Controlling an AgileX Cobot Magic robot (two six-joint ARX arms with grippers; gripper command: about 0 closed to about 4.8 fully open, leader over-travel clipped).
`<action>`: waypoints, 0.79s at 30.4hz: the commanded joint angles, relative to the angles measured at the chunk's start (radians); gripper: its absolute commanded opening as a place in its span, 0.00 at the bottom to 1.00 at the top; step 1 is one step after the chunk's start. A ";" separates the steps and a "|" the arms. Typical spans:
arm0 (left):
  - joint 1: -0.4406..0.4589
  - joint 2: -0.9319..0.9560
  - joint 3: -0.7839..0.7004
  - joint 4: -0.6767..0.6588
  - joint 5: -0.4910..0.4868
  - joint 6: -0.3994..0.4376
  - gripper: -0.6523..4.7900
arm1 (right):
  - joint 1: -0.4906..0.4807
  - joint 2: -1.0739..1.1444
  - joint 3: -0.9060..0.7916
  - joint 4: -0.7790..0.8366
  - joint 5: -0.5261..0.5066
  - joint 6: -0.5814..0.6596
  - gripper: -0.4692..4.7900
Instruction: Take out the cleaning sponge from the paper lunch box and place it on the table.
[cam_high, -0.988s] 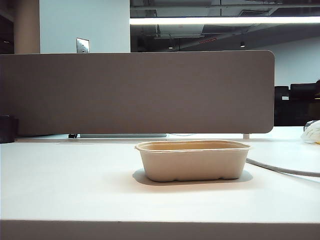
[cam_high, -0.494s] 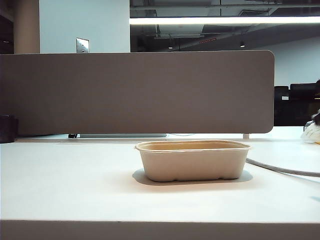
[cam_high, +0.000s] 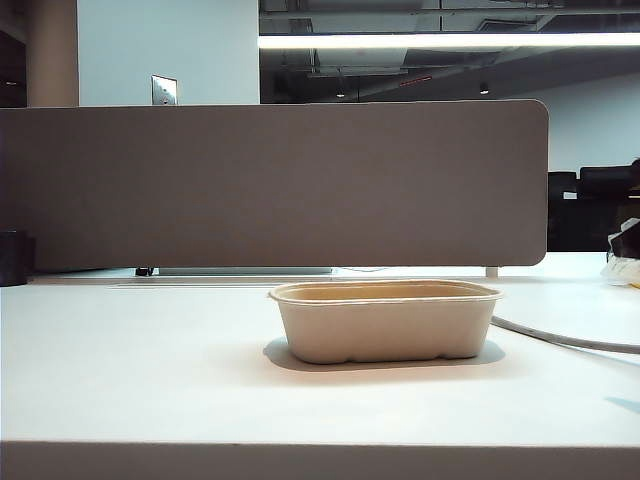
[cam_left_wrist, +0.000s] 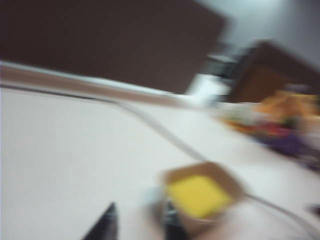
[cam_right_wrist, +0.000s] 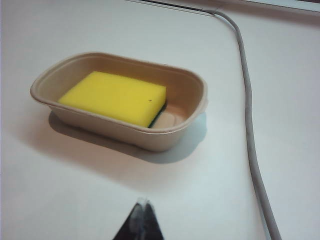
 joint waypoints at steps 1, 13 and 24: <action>-0.039 0.001 0.072 0.049 0.132 -0.116 0.38 | 0.000 0.000 0.001 0.016 0.001 0.000 0.08; -0.206 0.453 0.557 -0.096 -0.067 0.131 0.99 | 0.000 0.000 0.001 0.016 0.001 0.000 0.08; -0.554 1.135 0.948 -0.213 -0.105 0.247 1.00 | -0.004 -0.001 0.001 0.016 0.002 0.000 0.08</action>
